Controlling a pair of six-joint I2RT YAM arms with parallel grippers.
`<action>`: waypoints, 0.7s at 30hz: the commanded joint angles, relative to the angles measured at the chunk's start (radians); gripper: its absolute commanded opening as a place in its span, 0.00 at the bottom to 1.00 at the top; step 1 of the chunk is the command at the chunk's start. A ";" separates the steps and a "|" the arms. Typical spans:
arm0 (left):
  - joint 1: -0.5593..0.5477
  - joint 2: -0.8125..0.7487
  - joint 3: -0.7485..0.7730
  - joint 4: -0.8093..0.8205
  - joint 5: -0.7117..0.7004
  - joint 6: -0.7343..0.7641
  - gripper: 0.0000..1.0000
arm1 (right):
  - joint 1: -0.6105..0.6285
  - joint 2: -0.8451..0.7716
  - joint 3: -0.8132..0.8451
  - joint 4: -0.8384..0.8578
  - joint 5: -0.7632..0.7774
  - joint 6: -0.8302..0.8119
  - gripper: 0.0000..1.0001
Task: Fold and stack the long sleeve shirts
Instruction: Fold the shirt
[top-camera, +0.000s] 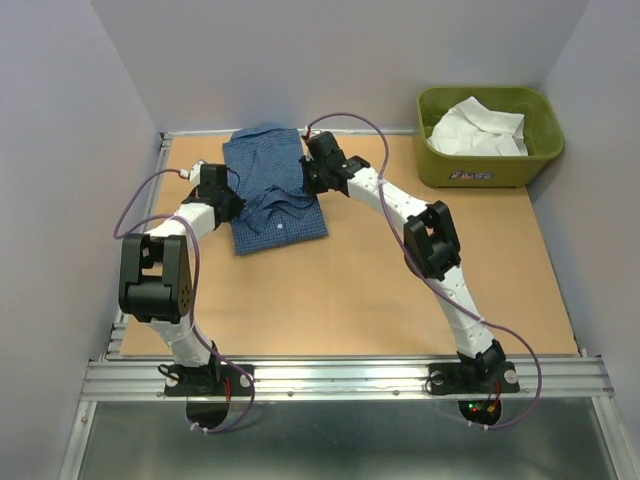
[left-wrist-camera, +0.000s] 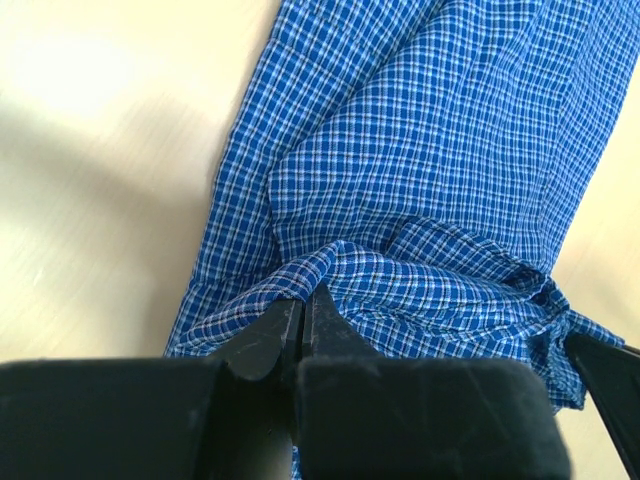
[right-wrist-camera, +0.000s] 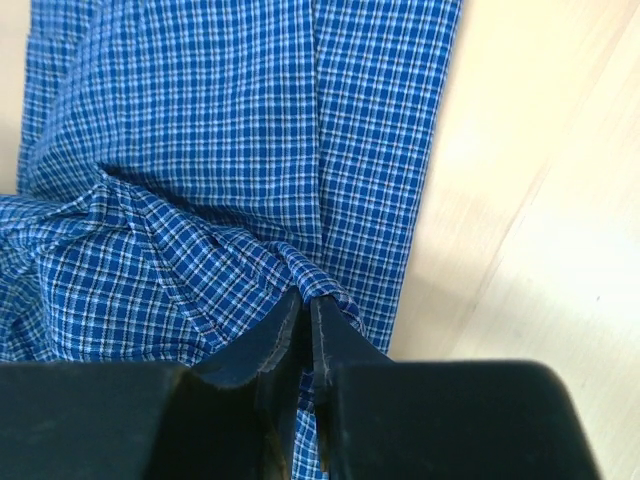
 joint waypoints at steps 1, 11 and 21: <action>0.012 0.013 0.061 0.051 -0.002 0.025 0.00 | -0.016 0.018 0.112 0.094 0.006 -0.020 0.13; 0.026 0.060 0.098 0.071 0.001 0.033 0.07 | -0.033 0.067 0.153 0.135 -0.013 -0.017 0.30; 0.052 0.049 0.179 0.074 0.025 0.044 0.55 | -0.071 0.044 0.216 0.163 -0.013 -0.023 0.84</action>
